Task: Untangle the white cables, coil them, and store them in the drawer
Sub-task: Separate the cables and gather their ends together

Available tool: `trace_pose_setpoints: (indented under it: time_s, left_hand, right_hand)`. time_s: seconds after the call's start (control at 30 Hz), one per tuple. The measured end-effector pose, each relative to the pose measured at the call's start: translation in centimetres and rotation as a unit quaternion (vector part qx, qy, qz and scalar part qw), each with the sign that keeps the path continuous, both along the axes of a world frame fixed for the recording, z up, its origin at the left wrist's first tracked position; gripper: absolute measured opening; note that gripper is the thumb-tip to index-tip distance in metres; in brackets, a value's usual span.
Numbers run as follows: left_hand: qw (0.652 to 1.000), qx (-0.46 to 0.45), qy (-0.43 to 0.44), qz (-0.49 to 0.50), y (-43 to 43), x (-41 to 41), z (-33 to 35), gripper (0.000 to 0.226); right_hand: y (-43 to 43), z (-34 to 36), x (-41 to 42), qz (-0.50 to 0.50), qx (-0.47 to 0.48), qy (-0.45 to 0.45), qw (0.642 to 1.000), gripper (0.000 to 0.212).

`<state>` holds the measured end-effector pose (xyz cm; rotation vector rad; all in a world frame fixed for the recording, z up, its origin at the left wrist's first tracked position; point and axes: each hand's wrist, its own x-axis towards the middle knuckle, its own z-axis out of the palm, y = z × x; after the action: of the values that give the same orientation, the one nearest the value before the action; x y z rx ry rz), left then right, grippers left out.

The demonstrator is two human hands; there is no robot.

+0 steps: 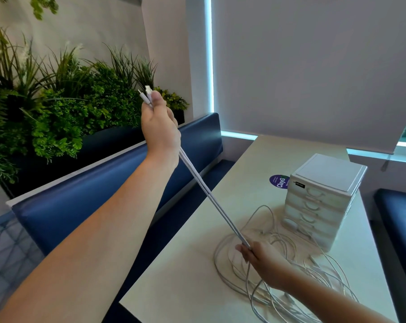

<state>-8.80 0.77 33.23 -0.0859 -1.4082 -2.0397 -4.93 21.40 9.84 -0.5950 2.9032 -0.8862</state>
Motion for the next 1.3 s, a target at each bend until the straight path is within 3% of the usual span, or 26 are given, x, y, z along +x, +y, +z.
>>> trace_pose_setpoints:
  time_s: [0.43,0.53,0.63,0.7,0.8,0.87,0.97,1.07,1.17,1.3]
  left_hand:
    - [0.997,-0.011,0.031,0.071,-3.3,-2.2,0.6,0.029]
    - [0.985,-0.109,0.058,0.119,-4.7,-2.5,-0.4,0.026]
    - [0.927,-0.349,0.033,0.133,-4.8,-2.1,-2.4,0.018]
    - [0.868,-0.492,-0.031,0.062,-3.3,-0.8,-4.1,0.019]
    - [0.744,-0.659,-0.075,-0.078,0.5,1.6,-7.8,0.055]
    - [0.698,-0.687,-0.119,-0.166,2.1,2.0,-9.9,0.061]
    - [0.673,-0.66,-0.18,-0.281,2.1,1.3,-11.3,0.037]
    - [0.663,-0.645,-0.191,-0.329,1.8,0.9,-11.4,0.032]
    - [0.657,-0.667,-0.175,-0.304,1.6,0.5,-10.3,0.031]
    - [0.726,-0.639,-0.142,-0.211,-0.4,-0.8,-7.3,0.028]
  right_hand:
    - [1.9,0.3,-2.0,-0.007,0.059,-0.026,0.998,0.038]
    - [2.0,0.9,-2.0,0.007,0.067,-0.044,0.997,0.04]
    - [1.6,2.4,-2.0,0.029,0.099,-0.086,0.991,0.043]
    - [1.0,4.0,-2.0,0.051,0.112,-0.118,0.985,0.044]
    - [-0.5,7.0,-1.9,0.073,0.101,-0.134,0.983,0.043]
    - [-1.0,9.0,-1.8,0.083,0.085,-0.125,0.985,0.04]
    - [-0.5,11.0,-1.6,0.079,0.095,-0.123,0.985,0.036]
    - [0.2,11.5,-1.4,0.062,0.078,-0.132,0.986,0.041]
    - [0.6,11.7,-1.3,0.05,0.047,-0.101,0.992,0.036]
    - [2.7,11.4,-1.2,0.021,-0.037,-0.101,0.994,0.031]
